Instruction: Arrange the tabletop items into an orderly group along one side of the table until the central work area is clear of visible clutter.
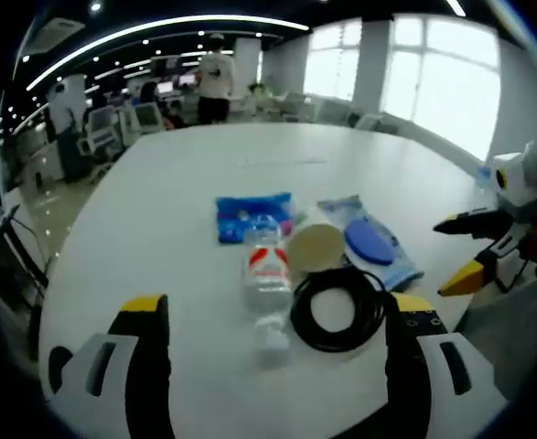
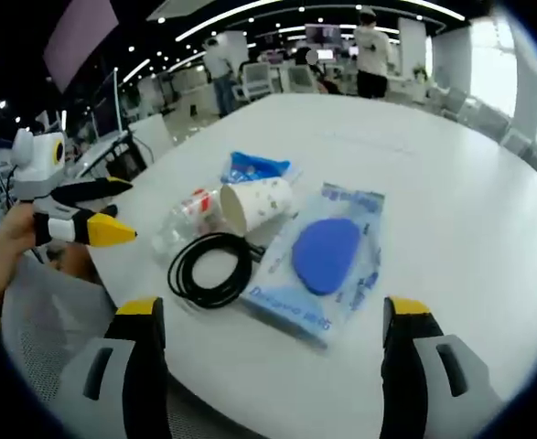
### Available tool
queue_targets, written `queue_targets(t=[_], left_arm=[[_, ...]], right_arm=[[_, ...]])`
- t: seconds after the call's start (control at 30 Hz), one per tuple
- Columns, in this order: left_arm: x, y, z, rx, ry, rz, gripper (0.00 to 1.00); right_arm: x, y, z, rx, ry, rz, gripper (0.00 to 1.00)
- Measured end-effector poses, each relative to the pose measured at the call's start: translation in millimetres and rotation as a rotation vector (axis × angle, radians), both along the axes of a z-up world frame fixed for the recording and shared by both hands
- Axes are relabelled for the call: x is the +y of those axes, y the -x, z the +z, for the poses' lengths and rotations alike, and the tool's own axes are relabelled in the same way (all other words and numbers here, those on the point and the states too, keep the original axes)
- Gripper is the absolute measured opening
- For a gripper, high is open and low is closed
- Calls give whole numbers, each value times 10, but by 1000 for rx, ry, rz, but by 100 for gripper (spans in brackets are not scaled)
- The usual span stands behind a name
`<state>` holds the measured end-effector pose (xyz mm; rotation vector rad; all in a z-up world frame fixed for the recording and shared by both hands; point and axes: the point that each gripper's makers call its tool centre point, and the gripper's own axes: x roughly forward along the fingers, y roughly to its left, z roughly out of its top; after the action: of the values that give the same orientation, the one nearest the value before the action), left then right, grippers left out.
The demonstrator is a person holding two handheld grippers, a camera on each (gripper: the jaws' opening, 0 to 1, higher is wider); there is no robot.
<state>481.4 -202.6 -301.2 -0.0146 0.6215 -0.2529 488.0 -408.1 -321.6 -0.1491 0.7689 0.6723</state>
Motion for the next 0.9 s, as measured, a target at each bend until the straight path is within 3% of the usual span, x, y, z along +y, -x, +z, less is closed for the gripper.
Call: queue_targets(t=[0.9], left_arm=[[45, -2, -8, 6, -22, 10, 93]], right_arm=[[-26, -23, 20, 7, -27, -32, 99]])
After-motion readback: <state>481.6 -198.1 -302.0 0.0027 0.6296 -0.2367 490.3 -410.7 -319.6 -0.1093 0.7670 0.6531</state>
